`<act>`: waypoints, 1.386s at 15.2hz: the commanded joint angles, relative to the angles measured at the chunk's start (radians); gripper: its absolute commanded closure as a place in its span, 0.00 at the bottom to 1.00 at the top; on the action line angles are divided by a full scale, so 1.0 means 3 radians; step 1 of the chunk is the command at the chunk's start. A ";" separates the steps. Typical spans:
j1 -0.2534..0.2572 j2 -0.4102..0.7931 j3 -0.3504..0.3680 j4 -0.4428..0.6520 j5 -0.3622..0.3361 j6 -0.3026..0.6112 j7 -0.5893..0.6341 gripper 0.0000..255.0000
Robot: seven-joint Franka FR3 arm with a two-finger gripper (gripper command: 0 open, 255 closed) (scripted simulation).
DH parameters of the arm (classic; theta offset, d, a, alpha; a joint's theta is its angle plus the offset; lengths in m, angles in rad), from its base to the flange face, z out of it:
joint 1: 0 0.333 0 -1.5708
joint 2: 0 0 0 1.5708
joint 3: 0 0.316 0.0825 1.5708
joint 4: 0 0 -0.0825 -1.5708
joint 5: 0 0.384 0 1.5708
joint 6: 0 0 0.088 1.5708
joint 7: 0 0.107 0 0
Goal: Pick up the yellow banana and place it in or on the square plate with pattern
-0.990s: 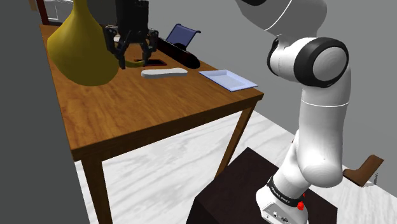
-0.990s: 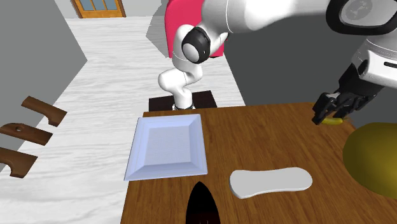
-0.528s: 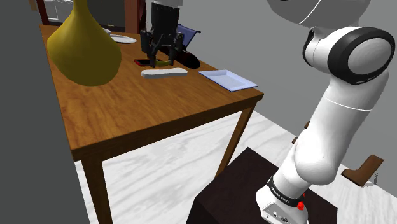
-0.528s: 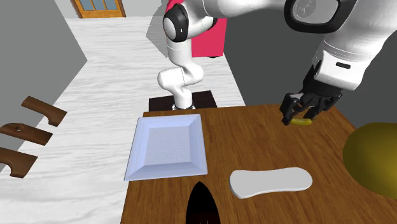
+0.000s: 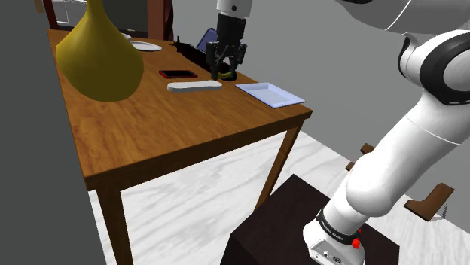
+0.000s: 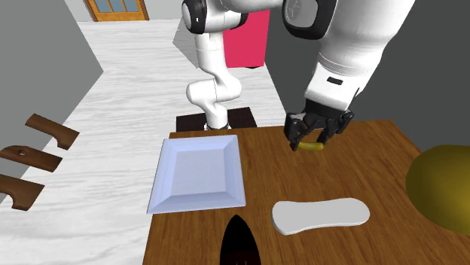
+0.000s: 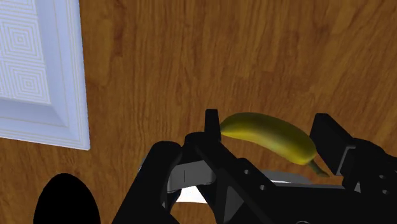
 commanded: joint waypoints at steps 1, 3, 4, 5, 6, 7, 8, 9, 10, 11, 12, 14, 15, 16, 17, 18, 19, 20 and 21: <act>-0.0066 -0.0142 -0.0096 -0.0137 0.0032 0.0005 -0.0171 1.00; -0.0130 -0.0264 -0.0201 -0.0272 0.0048 0.0023 -0.0343 1.00; -0.0161 -0.0320 -0.0254 -0.0333 0.0051 0.0030 -0.0429 1.00; -0.0191 -0.0371 -0.0308 -0.0389 0.0052 0.0037 -0.0513 1.00; -0.0219 -0.0419 -0.0362 -0.0441 0.0051 0.0042 -0.0598 1.00; -0.0249 -0.0463 -0.0416 -0.0489 0.0047 0.0048 -0.0682 1.00; -0.0279 -0.0504 -0.0470 -0.0533 0.0042 0.0052 -0.0766 1.00; -0.0308 -0.0540 -0.0525 -0.0573 0.0034 0.0057 -0.0849 1.00; -0.0336 -0.0573 -0.0580 -0.0610 0.0025 0.0061 -0.0932 1.00; -0.0366 -0.0603 -0.0634 -0.0642 0.0015 0.0065 -0.1015 1.00; -0.0396 -0.0629 -0.0689 -0.0670 0.0003 0.0068 -0.1098 1.00; -0.0454 -0.0670 -0.0799 -0.0716 -0.0024 0.0075 -0.1263 1.00; -0.0482 -0.0686 -0.0855 -0.0733 -0.0038 0.0079 -0.1345 1.00; -0.0512 -0.0697 -0.0910 -0.0746 -0.0053 0.0082 -0.1427 1.00; -0.0541 -0.0705 -0.0965 -0.0756 -0.0069 0.0086 -0.1509 1.00; -0.0570 -0.0710 -0.1020 -0.0761 -0.0084 0.0089 -0.1591 1.00; -0.0600 -0.0711 -0.1076 -0.0764 -0.0100 0.0093 -0.1673 1.00; -0.0626 -0.0709 -0.1126 -0.0762 -0.0114 0.0096 -0.1748 1.00; -0.0626 -0.0721 -0.1127 -0.0819 -0.0115 0.0141 -0.1746 1.00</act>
